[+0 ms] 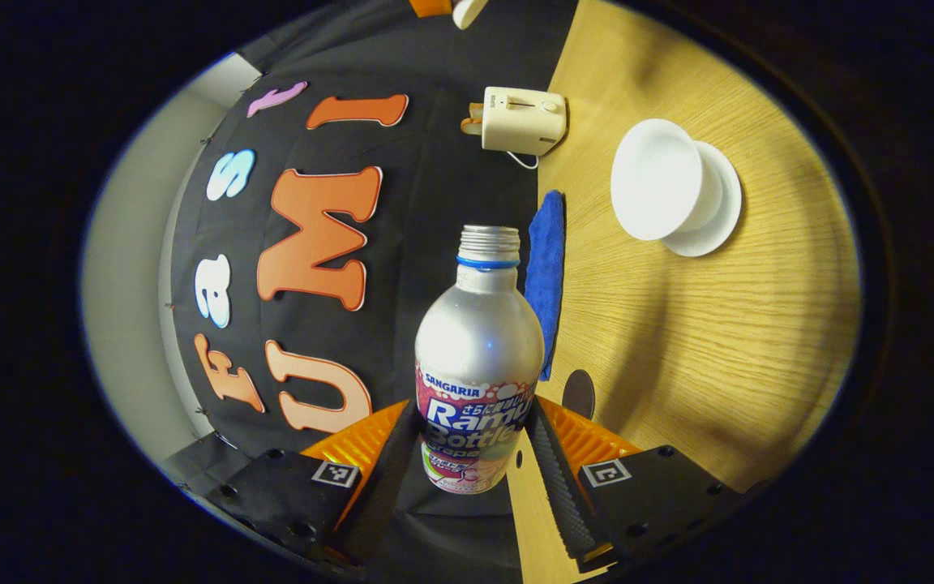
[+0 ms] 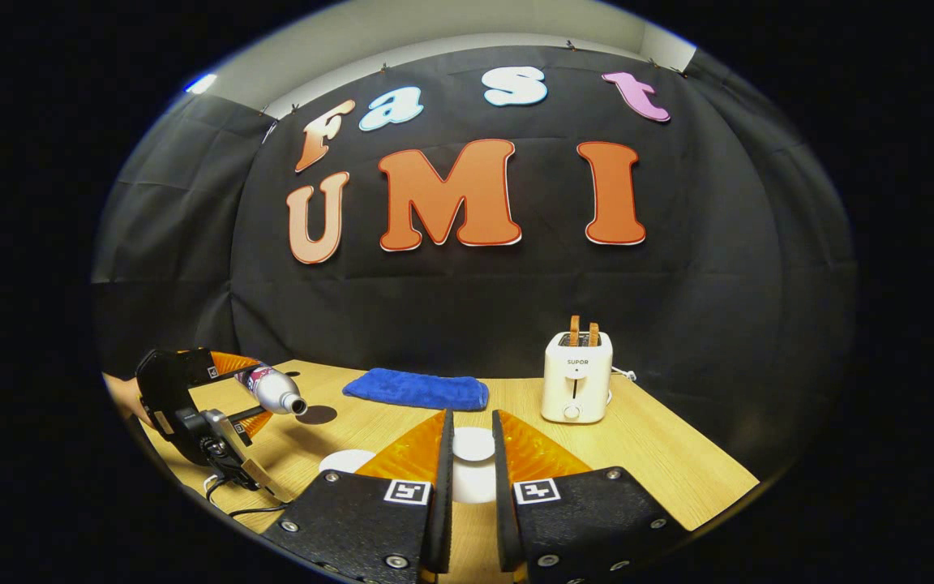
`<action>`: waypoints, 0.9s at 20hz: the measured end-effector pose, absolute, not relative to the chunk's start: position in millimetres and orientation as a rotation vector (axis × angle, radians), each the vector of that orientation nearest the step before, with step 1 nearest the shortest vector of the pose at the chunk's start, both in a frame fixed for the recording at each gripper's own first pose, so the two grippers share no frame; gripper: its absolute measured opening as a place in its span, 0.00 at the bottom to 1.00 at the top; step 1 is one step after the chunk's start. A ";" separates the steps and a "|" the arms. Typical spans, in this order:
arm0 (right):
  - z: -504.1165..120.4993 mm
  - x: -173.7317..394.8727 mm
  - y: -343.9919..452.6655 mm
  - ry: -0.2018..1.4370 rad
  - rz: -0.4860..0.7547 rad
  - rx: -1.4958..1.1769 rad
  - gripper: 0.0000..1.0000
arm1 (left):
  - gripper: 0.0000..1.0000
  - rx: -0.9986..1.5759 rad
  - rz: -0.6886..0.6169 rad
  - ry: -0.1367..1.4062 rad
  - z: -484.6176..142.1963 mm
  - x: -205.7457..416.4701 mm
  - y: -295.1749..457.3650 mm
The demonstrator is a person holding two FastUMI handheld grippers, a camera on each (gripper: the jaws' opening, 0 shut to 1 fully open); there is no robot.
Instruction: Open the teacup lid with one hand, grasp the water bottle and pour water into the teacup with the other hand; after pouring, place the water bottle on the coaster and then close the teacup lid.
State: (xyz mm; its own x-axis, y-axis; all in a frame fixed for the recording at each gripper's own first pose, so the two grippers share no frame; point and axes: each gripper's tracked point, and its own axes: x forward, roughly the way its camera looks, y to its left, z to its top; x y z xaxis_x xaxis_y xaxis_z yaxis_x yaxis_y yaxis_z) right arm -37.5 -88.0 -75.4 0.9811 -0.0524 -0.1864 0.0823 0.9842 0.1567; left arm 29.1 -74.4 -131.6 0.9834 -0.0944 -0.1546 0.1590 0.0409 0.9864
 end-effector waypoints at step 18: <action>-81.2 -47.8 -106.8 0.185 -0.089 0.158 0.23 | 0.86 1.805 -0.262 -0.090 -113.3 41.5 -112.8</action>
